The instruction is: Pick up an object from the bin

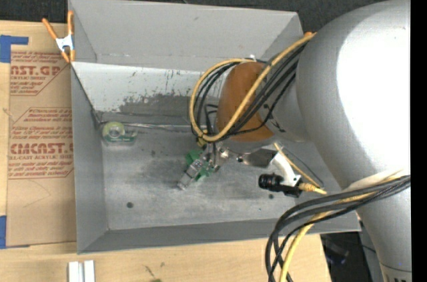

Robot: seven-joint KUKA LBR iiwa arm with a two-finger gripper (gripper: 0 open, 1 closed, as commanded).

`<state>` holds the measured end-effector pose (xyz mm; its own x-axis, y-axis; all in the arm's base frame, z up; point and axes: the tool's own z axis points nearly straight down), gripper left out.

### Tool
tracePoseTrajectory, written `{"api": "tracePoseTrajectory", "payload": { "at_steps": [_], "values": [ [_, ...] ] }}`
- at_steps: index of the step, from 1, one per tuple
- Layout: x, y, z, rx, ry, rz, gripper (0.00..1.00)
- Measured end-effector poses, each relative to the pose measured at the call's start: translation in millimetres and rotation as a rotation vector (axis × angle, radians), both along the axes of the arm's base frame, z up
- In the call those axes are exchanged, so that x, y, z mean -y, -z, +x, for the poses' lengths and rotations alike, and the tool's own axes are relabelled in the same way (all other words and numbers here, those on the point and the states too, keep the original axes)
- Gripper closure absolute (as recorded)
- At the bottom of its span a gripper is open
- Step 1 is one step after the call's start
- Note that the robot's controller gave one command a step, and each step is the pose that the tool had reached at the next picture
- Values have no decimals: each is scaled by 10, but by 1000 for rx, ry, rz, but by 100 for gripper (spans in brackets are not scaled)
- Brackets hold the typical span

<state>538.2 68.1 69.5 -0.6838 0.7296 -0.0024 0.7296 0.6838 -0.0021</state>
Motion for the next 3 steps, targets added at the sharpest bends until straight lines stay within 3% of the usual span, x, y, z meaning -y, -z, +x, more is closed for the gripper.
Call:
{"api": "tracePoseTrajectory", "payload": {
  "at_steps": [1, 3],
  "values": [
    [-13, 0, -2, -1, -1, 2, 100],
    [-45, -2108, 239, 10, -1, 4, 100]
  ]
}}
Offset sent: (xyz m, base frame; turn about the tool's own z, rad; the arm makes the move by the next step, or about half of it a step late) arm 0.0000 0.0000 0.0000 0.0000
